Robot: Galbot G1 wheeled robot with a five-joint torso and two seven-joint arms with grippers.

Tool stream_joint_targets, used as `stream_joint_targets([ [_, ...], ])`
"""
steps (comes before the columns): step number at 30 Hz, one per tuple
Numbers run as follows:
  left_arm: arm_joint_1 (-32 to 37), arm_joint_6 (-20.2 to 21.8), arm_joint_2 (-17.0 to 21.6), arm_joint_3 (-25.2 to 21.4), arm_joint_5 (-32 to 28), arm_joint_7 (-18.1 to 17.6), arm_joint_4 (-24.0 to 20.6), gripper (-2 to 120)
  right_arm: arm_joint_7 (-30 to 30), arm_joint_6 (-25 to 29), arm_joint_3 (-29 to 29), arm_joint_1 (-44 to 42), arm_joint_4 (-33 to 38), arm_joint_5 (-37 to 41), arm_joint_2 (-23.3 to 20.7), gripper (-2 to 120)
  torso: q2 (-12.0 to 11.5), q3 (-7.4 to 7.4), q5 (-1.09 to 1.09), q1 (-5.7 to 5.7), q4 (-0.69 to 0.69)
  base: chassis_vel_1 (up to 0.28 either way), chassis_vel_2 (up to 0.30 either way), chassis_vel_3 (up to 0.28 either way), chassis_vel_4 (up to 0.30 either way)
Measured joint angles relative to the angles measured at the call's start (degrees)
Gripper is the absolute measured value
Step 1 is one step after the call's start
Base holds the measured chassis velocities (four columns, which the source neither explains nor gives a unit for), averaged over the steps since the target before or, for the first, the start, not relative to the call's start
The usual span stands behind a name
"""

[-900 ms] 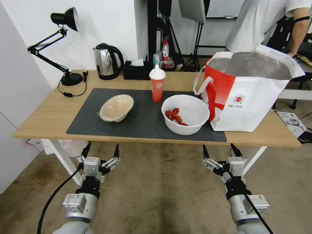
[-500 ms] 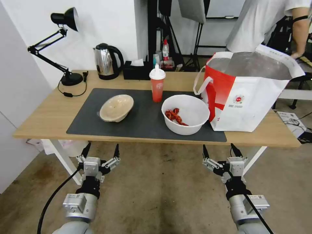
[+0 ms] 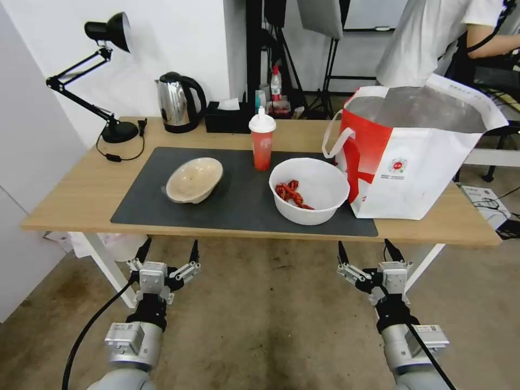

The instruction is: Pick up the trash from the table and place it into the takeout bag.

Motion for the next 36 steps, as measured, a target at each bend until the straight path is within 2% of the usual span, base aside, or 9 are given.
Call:
stream_joint_targets([
  [36, 0.0, 0.0, 0.0, 0.0, 0.0, 0.0, 0.0, 100, 0.0, 0.0, 0.0, 0.0, 0.0, 0.0, 0.0, 100, 0.0, 0.0, 0.0, 0.0, 0.0, 0.0, 0.0, 0.0, 0.0],
])
